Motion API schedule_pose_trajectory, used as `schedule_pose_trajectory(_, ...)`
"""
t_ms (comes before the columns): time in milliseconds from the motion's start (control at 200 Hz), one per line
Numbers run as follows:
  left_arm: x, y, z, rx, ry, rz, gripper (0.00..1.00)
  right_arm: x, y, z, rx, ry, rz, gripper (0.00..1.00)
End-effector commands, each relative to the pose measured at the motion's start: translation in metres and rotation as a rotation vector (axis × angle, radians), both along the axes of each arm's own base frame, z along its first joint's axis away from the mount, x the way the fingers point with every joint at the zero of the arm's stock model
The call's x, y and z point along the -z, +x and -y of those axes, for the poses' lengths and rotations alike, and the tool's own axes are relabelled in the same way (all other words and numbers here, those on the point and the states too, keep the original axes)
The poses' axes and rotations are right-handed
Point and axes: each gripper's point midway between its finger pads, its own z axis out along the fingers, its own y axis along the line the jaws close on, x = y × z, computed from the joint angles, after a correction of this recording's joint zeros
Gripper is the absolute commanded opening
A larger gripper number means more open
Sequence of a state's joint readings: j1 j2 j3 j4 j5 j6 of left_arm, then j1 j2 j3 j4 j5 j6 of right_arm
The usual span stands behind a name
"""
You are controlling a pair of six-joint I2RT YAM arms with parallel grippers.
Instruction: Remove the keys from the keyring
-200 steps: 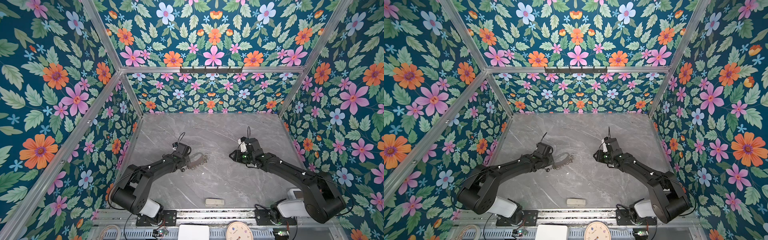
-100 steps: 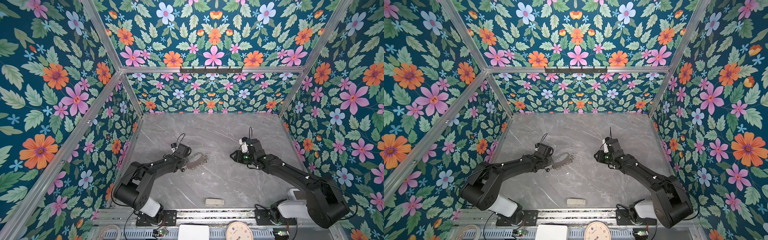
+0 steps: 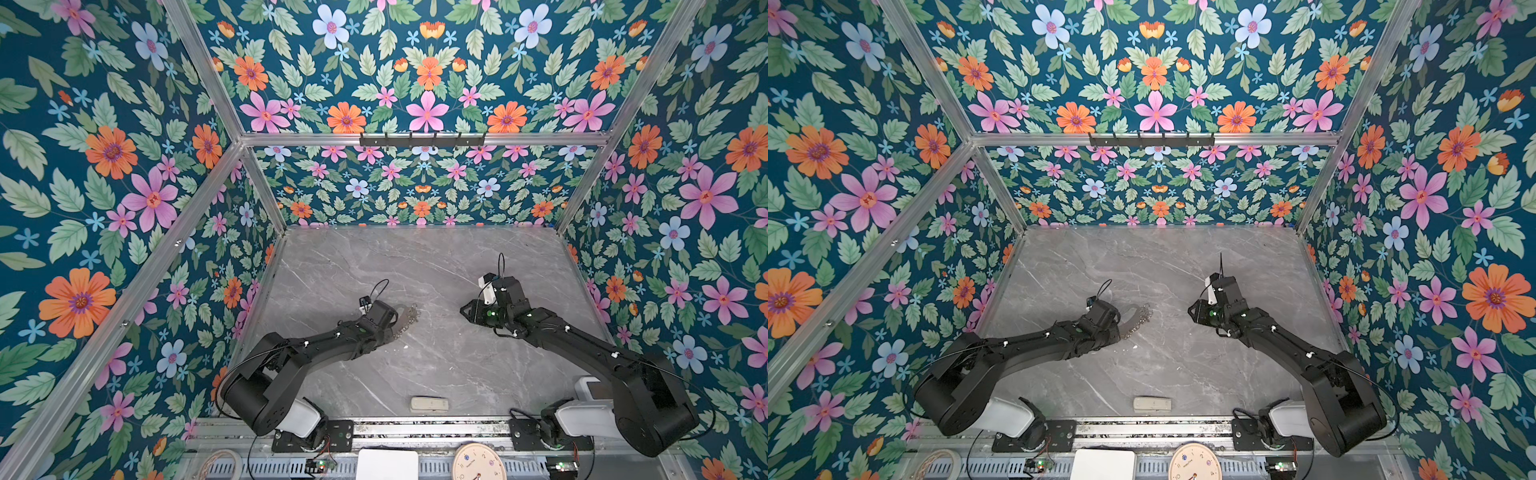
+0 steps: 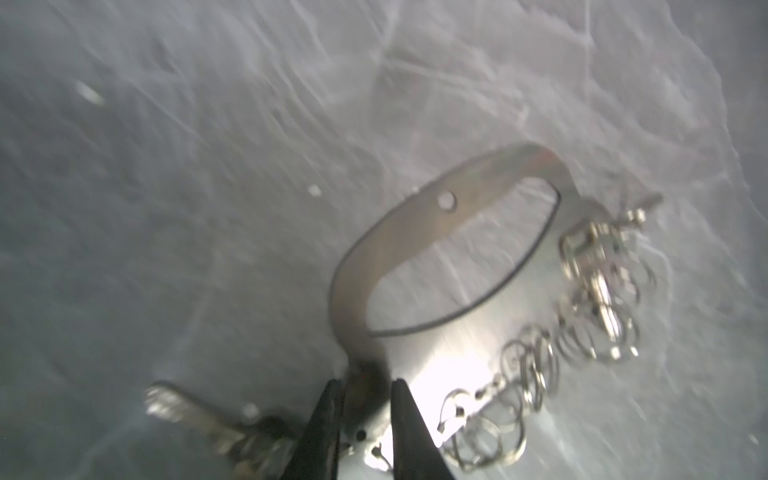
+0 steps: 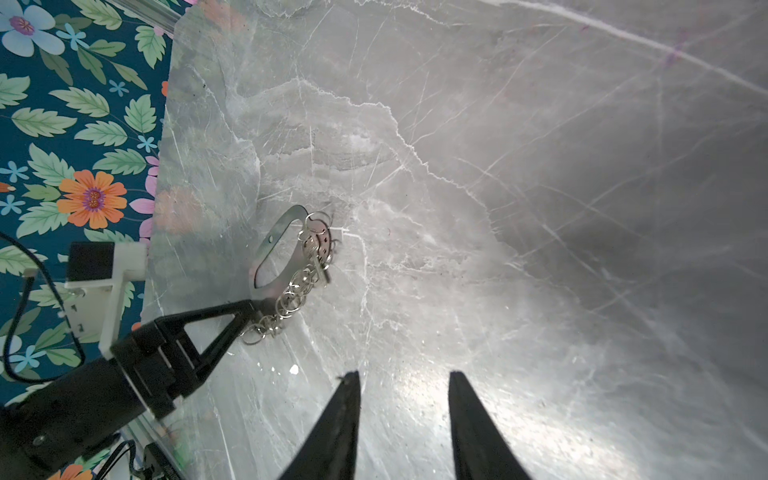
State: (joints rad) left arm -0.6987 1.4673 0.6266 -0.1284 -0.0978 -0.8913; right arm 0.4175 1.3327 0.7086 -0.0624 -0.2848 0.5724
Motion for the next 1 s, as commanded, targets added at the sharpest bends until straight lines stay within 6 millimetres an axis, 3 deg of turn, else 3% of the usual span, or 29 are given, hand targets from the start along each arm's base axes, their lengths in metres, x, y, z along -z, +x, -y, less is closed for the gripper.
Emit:
schedule_pose_trajectory(0, 0.004, -0.024, -0.017, -0.033, 0.043, -0.095, 0.25, -0.003, 0.003, -0.001, 0.001, 0.002, 0.008, 0.37)
schedule_pose_trajectory(140, -0.025, -0.022, -0.019, -0.011, 0.034, -0.037, 0.31, -0.004, 0.002, 0.0, 0.001, -0.003, 0.01, 0.37)
schedule_pose_trajectory(310, -0.031, -0.022, -0.016, 0.054, 0.062, -0.038, 0.35, -0.006, 0.003, -0.002, -0.003, 0.004, 0.019, 0.37)
schedule_pose_trajectory(445, -0.063, 0.011, 0.011, 0.158, 0.016, 0.134, 0.44, -0.005, 0.004, -0.003, -0.011, 0.005, 0.021, 0.37)
schedule_pose_trajectory(605, -0.091, 0.05, 0.039, 0.291, 0.089, 0.239, 0.51, -0.006, 0.003, -0.003, -0.017, 0.004, 0.031, 0.37)
schedule_pose_trajectory(740, -0.086, 0.065, 0.06, 0.418, 0.141, 0.23, 0.56, -0.007, 0.0, 0.0, -0.013, -0.005, 0.029, 0.37)
schedule_pose_trajectory(995, -0.075, 0.079, 0.088, 0.519, 0.115, 0.245, 0.45, -0.007, -0.001, 0.001, -0.012, -0.005, 0.03, 0.37)
